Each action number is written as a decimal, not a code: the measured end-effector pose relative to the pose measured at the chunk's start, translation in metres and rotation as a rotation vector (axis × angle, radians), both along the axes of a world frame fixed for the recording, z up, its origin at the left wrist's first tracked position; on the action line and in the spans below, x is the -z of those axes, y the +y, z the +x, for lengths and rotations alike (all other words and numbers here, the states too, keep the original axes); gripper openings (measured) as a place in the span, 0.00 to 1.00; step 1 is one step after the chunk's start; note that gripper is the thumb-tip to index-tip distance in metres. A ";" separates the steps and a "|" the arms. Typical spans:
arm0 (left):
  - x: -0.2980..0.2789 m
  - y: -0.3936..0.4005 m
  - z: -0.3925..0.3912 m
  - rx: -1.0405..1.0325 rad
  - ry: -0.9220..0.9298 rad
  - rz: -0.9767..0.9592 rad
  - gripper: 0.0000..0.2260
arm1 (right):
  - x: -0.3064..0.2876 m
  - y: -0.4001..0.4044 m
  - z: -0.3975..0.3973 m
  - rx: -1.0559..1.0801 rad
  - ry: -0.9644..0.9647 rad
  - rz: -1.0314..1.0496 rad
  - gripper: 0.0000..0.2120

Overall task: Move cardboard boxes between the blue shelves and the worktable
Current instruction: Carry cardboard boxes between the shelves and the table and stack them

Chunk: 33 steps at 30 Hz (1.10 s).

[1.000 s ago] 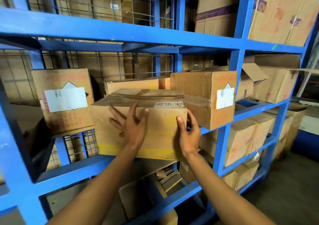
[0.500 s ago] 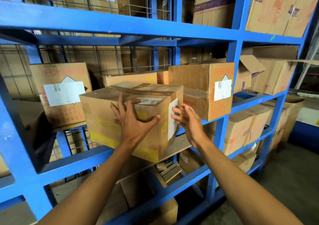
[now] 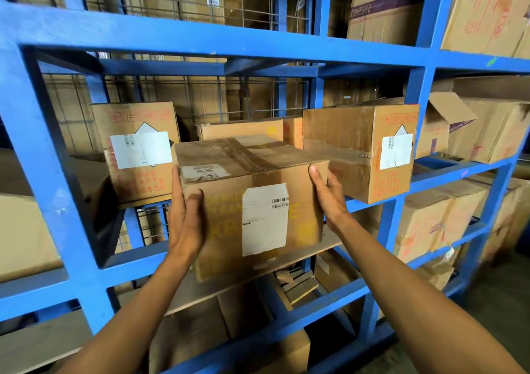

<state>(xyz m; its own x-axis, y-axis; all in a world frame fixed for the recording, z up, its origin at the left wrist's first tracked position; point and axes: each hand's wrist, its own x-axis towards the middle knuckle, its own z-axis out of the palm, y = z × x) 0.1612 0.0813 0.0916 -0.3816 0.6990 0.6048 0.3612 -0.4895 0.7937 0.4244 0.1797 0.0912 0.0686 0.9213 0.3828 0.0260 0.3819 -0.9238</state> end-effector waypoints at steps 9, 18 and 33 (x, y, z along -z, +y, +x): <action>-0.005 -0.034 0.028 -0.145 -0.067 0.021 0.36 | 0.001 -0.067 0.036 0.096 -0.033 0.139 0.33; -0.028 -0.087 0.110 0.009 0.027 0.072 0.22 | 0.007 -0.148 0.131 0.287 -0.043 0.136 0.24; 0.003 -0.130 0.255 0.343 0.052 -0.086 0.40 | 0.033 -0.312 0.267 0.646 -0.061 0.118 0.20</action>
